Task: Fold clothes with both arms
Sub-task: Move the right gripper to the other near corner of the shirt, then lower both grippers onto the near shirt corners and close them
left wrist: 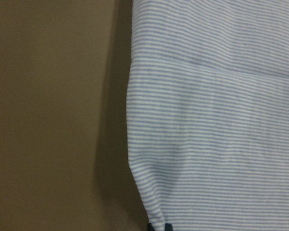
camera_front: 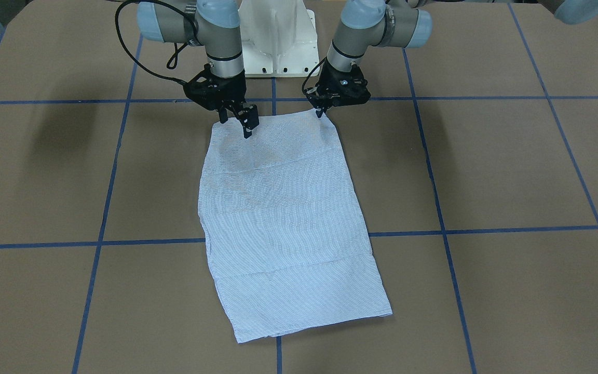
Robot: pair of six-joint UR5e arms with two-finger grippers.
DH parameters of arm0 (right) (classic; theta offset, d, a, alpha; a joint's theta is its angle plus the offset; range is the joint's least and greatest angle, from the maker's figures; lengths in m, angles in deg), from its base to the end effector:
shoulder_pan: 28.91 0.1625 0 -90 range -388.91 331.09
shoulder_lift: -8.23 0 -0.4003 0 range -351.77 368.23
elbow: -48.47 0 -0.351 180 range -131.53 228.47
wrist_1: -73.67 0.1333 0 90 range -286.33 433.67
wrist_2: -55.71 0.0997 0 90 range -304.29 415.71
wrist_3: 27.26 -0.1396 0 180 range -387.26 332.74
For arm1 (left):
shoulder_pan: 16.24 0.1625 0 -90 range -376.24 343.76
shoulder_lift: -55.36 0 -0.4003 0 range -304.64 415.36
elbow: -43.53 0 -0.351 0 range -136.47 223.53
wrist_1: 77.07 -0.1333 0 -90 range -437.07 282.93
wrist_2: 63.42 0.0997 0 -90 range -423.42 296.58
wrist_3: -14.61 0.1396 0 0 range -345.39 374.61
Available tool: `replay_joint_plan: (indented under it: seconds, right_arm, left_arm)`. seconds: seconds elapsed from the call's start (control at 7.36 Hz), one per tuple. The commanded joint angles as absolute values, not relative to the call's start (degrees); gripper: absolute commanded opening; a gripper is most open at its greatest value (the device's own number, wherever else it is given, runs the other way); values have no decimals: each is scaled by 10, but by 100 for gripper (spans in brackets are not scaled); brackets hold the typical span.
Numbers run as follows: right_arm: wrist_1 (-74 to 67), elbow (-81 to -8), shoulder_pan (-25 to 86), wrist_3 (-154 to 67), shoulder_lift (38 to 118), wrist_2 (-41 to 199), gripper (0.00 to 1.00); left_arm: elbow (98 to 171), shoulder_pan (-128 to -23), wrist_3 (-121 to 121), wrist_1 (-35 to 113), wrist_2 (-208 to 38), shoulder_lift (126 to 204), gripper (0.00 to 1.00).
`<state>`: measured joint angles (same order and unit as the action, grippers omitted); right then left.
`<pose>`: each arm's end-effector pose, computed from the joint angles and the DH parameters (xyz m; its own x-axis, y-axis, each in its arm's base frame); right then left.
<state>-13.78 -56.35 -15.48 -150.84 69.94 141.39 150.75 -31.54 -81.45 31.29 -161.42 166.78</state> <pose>-0.5650 -0.2828 0.3011 0.4093 0.6648 0.6250 -0.6126 0.7078 -0.3517 0.5396 -0.2657 0.3077 0.5067 -0.2470 -0.8260 0.2034 0.9653 -0.1639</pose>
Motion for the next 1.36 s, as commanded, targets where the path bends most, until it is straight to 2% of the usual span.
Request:
replay_joint_plan:
  seconds: [0.0,0.14,0.41,0.54,0.82,1.22]
  right_arm:
    - [-138,-561,-162,-1540,698,1413,81]
    - [-138,-560,-162,-1549,698,1413,76]
    - [-138,-552,-163,-1554,694,1412,76]
    - [-138,-548,-163,-1554,694,1412,76]
    - [-140,-547,-163,-1554,694,1414,83]
    - [-146,-547,-163,-1556,694,1414,84]
  left_arm:
    - [1508,-316,-815,313,-1614,1667,0]
    - [1508,-315,-815,313,-1614,1668,0]
    - [1508,-316,-815,313,-1614,1668,0]
    - [1508,-315,-815,313,-1614,1668,0]
    - [1508,-315,-815,313,-1614,1667,0]
    - [1508,-316,-815,313,-1614,1667,0]
